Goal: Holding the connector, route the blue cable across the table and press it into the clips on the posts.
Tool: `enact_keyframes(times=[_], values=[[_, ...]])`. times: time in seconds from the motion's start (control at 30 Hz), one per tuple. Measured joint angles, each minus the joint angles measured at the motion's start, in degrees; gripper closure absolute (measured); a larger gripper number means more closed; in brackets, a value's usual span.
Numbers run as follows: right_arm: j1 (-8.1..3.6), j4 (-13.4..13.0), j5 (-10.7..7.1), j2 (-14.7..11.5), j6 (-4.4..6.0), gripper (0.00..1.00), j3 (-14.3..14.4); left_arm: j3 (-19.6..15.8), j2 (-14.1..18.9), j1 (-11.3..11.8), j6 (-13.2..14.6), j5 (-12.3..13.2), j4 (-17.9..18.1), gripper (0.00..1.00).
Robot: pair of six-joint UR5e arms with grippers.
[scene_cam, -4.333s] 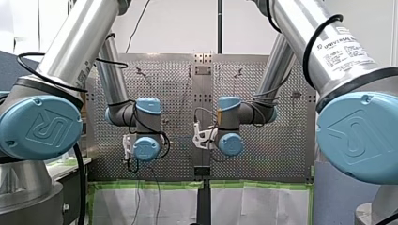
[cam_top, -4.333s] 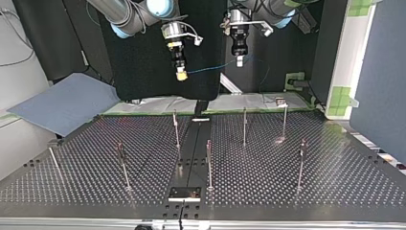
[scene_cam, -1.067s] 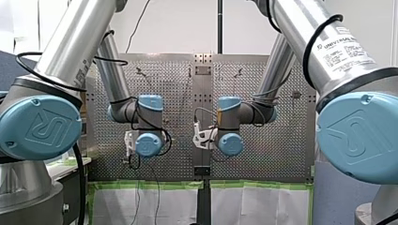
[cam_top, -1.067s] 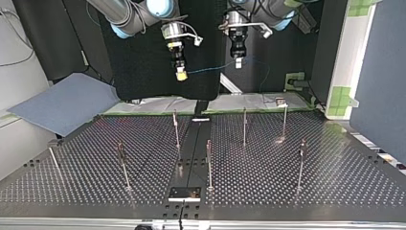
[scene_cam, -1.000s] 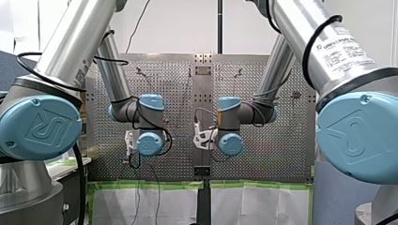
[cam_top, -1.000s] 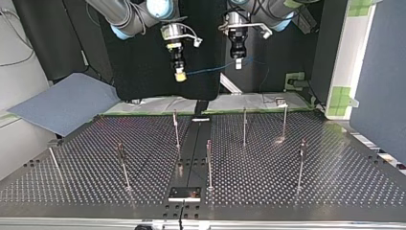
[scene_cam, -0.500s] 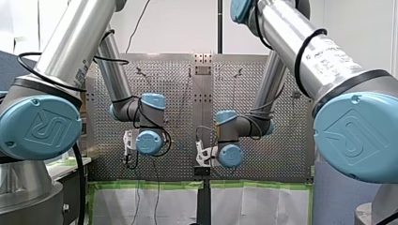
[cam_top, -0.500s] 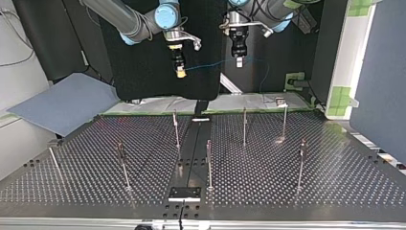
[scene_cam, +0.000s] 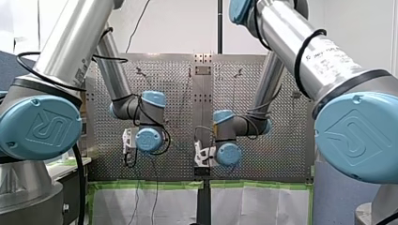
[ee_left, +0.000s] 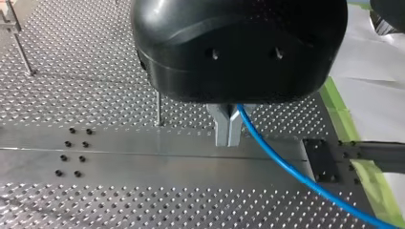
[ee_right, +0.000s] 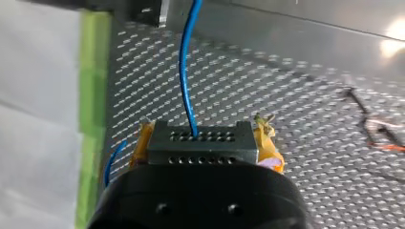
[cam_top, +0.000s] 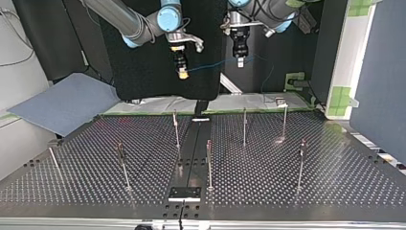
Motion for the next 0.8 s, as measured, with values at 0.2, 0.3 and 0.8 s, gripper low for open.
enact_keyframes(times=[0.2,0.3,0.8], values=[[0.25,3.2,-2.26,-3.3,2.79,1.0,-1.0,0.0,3.2,2.0,0.8,-0.8,-1.2,1.0],[0.23,5.0,-3.93,-5.0,3.26,1.0,-1.9,0.0,5.0,3.8,1.0,-1.0,-2.2,1.0],[1.07,13.7,-10.83,-13.7,2.85,1.0,-9.2,0.1,13.6,10.2,1.1,-1.6,-8.4,1.0]])
